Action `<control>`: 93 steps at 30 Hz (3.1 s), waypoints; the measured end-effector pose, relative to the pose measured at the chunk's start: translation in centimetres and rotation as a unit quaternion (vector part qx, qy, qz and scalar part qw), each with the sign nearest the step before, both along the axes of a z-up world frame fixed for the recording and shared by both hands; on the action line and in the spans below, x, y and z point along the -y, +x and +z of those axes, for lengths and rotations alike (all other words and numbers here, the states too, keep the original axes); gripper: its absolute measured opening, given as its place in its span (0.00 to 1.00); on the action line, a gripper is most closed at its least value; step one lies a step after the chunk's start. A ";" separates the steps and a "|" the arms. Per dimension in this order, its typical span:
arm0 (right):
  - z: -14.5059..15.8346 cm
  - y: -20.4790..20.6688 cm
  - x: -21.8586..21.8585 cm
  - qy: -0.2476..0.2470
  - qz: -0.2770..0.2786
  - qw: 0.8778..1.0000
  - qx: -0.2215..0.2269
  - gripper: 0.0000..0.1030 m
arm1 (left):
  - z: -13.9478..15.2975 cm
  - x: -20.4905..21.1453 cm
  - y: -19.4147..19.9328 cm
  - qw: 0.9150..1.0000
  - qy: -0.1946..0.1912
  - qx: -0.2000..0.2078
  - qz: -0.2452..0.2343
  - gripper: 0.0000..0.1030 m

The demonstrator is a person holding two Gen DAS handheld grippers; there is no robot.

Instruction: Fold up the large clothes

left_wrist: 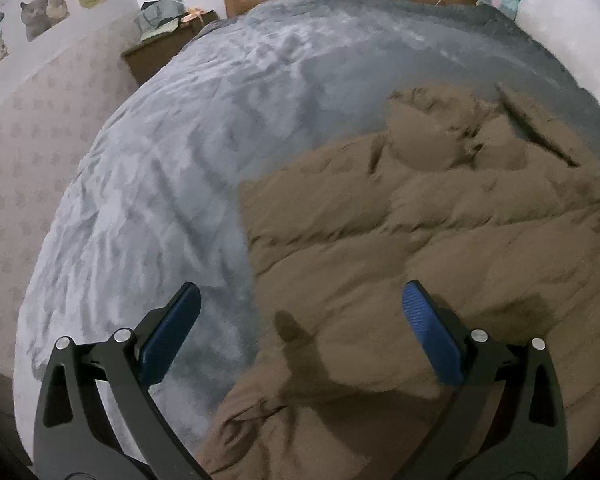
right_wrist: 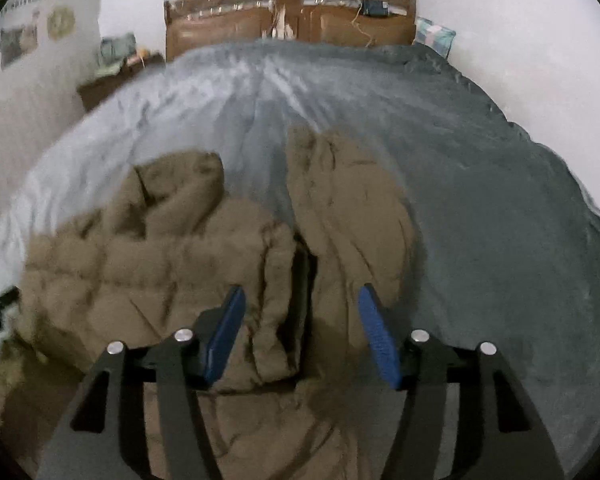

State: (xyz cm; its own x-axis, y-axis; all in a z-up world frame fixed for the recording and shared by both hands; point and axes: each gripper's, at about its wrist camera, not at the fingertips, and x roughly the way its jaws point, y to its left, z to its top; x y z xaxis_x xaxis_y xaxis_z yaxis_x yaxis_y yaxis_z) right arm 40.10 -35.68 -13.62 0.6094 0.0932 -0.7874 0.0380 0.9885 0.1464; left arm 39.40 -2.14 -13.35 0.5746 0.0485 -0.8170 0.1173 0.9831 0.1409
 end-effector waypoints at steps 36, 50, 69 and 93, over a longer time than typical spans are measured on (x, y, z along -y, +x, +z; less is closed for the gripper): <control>-10.9 3.5 -6.1 -0.086 0.088 0.985 -0.125 0.14 | -9.7 6.0 6.0 0.993 0.045 -0.106 -0.020 0.48; -11.1 4.3 -5.3 -0.071 0.085 0.985 -0.133 0.14 | -9.7 6.0 5.6 0.993 0.045 -0.107 -0.026 0.48; -9.3 5.0 -5.1 -0.077 0.109 0.985 -0.112 0.17 | -9.1 5.5 4.8 0.993 0.068 -0.086 -0.039 0.54; -12.1 19.5 -1.3 -0.170 0.050 0.971 -0.162 0.18 | -7.5 4.8 10.8 0.997 0.046 -0.049 -0.030 0.85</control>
State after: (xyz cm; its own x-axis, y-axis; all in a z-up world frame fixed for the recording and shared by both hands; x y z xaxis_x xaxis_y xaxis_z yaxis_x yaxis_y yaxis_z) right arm 59.64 -34.38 -25.73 0.3261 -0.1602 -0.9316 -0.0701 0.9787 -0.1929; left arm 50.17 -6.90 -20.88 0.4972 0.0925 -0.8627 0.1938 0.9574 0.2143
